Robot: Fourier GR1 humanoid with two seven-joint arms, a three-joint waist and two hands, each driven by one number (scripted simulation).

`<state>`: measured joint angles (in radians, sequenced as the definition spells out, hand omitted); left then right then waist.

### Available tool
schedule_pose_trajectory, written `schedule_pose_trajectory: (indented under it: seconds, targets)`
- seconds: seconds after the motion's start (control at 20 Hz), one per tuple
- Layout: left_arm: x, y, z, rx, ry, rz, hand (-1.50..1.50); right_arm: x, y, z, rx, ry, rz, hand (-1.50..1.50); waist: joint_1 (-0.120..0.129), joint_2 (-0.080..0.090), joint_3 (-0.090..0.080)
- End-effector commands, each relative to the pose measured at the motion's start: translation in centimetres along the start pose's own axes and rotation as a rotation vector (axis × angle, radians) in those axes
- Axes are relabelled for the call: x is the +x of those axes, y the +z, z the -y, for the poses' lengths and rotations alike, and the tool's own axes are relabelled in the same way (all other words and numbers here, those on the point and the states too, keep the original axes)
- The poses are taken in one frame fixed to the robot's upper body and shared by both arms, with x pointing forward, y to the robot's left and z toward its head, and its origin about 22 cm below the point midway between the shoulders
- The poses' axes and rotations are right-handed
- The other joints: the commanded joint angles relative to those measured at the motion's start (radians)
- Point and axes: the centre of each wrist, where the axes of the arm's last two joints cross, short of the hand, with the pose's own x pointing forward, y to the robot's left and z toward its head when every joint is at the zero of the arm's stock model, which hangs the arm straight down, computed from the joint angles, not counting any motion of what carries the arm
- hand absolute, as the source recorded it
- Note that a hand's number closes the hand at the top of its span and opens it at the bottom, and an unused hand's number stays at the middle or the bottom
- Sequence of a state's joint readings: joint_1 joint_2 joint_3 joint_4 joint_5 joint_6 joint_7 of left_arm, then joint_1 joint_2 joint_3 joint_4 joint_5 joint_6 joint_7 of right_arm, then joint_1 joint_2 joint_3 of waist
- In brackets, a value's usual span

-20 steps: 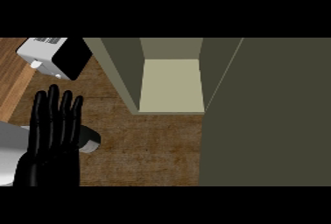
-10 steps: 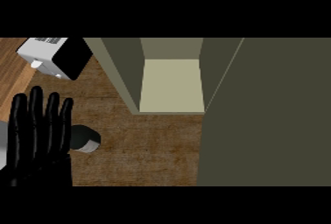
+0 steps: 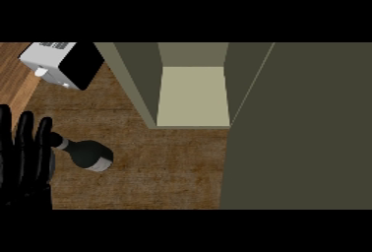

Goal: Pick up the wine, place it into the cabinet and close the cabinet

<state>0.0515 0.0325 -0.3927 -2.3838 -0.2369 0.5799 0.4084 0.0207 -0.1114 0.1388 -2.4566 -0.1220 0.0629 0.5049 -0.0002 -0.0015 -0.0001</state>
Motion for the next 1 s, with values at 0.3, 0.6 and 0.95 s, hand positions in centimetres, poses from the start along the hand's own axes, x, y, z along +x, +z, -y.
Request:
schedule_pose_trajectory:
  seconds: [0.3,0.6,0.95]
  targets:
    - [2.1,0.0,-3.7,0.059,-0.023,0.012,-1.5,2.7,1.2,0.9,0.008,0.015,0.048,-1.5,0.001,0.0,0.0]
    - [1.0,-0.7,-6.5,0.125,-0.033,-0.016,-1.5,3.1,2.2,0.4,-0.008,0.001,0.051,-1.5,0.001,-0.001,-0.001]
    - [-1.5,-1.4,-10.2,0.143,-0.028,-0.089,-1.5,2.7,1.7,-0.1,-0.025,-0.003,0.052,-1.5,0.003,-0.001,-0.002]
